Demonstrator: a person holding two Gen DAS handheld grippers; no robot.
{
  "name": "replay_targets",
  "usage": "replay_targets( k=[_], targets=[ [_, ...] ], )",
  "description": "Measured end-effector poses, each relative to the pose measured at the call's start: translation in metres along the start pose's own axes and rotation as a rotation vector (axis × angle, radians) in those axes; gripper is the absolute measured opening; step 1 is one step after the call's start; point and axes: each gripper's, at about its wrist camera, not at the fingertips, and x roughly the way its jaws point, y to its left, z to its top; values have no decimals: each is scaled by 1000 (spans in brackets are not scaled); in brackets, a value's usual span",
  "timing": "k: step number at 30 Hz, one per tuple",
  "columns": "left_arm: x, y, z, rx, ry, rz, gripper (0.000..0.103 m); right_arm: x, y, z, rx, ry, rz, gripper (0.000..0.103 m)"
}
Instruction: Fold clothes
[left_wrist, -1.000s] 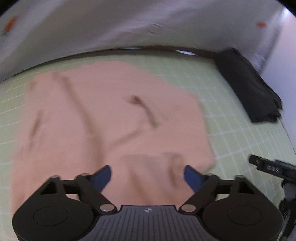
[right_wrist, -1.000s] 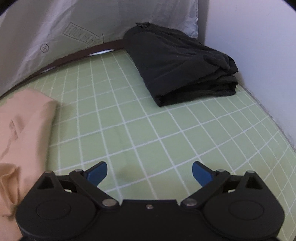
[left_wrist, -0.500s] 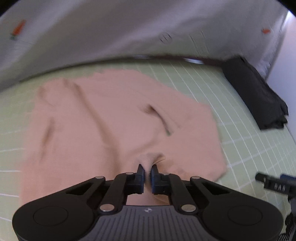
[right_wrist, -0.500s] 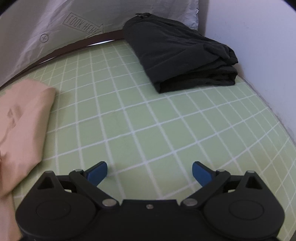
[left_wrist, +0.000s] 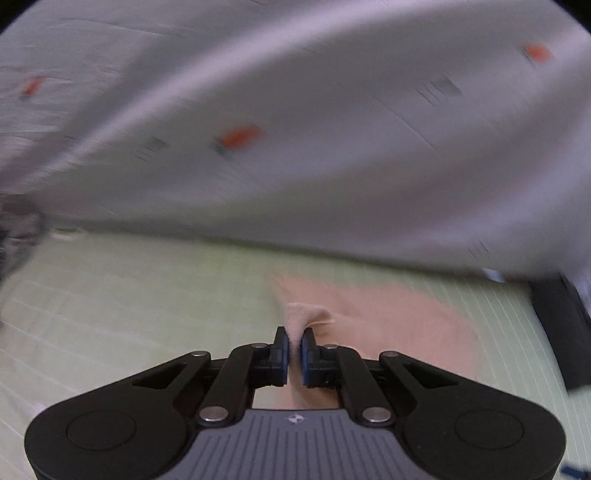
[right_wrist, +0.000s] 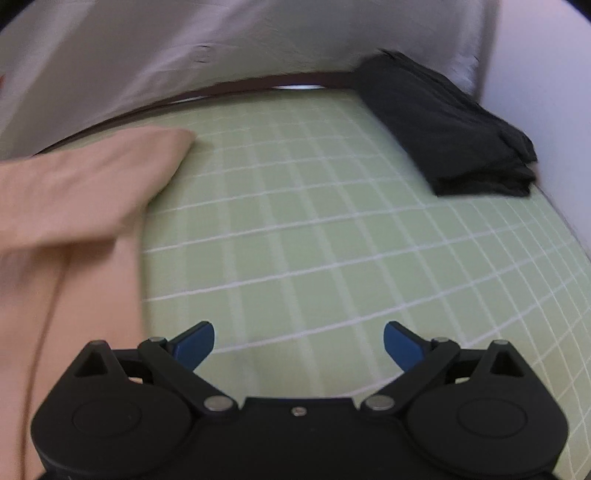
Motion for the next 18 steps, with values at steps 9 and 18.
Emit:
replay_targets(
  k=[9, 18],
  targets=[
    [23, 121, -5, -171, 67, 251, 34, -26, 54, -15, -114, -19, 7, 99],
    [5, 46, -101, -35, 315, 2, 58, -31, 58, -29, -132, 14, 39, 94]
  ],
)
